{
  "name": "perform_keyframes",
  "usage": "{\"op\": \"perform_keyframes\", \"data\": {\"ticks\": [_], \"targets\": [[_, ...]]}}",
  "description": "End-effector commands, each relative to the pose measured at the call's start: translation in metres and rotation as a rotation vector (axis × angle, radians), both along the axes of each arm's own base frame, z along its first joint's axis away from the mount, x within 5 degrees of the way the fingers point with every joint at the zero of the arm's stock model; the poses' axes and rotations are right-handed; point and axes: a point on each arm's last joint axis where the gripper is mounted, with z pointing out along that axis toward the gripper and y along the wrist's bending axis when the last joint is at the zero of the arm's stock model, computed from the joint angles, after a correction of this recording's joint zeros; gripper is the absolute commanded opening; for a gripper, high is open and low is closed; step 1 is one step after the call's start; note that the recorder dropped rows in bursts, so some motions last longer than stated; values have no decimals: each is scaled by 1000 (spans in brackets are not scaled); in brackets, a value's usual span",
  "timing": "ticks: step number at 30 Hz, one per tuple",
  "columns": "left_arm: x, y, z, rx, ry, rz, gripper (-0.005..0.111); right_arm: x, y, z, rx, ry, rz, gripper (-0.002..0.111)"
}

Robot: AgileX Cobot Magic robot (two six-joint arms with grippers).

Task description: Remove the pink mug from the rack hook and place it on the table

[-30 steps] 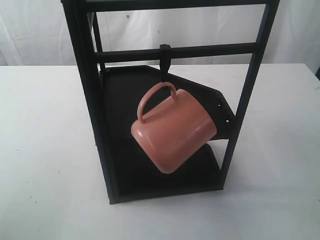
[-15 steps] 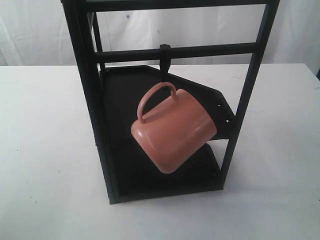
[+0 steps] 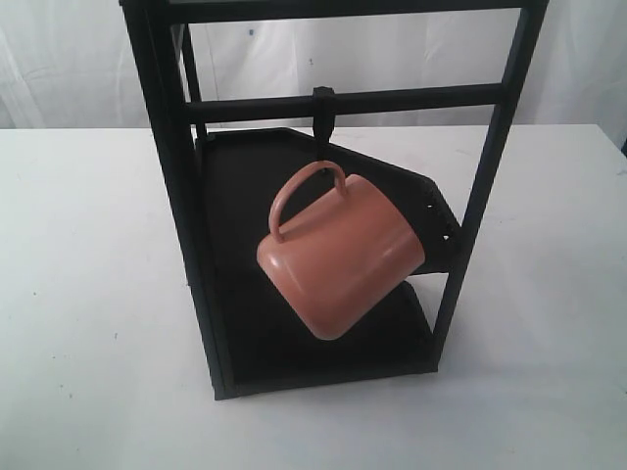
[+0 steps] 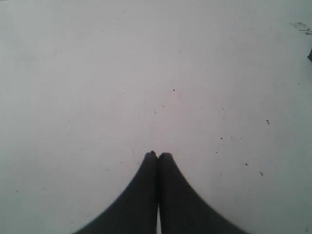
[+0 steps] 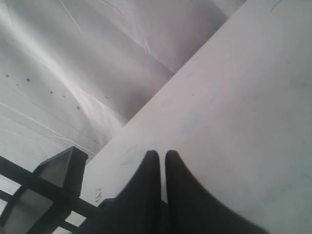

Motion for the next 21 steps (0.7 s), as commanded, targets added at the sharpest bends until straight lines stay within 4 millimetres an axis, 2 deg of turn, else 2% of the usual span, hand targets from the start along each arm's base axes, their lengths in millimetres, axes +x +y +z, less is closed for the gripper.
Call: {"op": "perform_keyframes", "data": {"ticks": [1,5,11,15,19,21], "targets": [[0,0,-1,1,-1,-6,0,1,0,-2,-17,27,-2,4],[0,0,-1,1,-1,-6,0,5,0,-5,49,82,-11,4],[0,0,-1,1,-1,-6,0,14,1,20,110,83,-13,4],[0,0,-1,1,-1,-6,0,24,3,36,-77,212,44,4],[0,0,-1,1,-1,-6,0,38,8,46,-404,506,244,4],[0,0,-1,1,-1,-6,0,50,12,50,-390,625,329,4]]}}
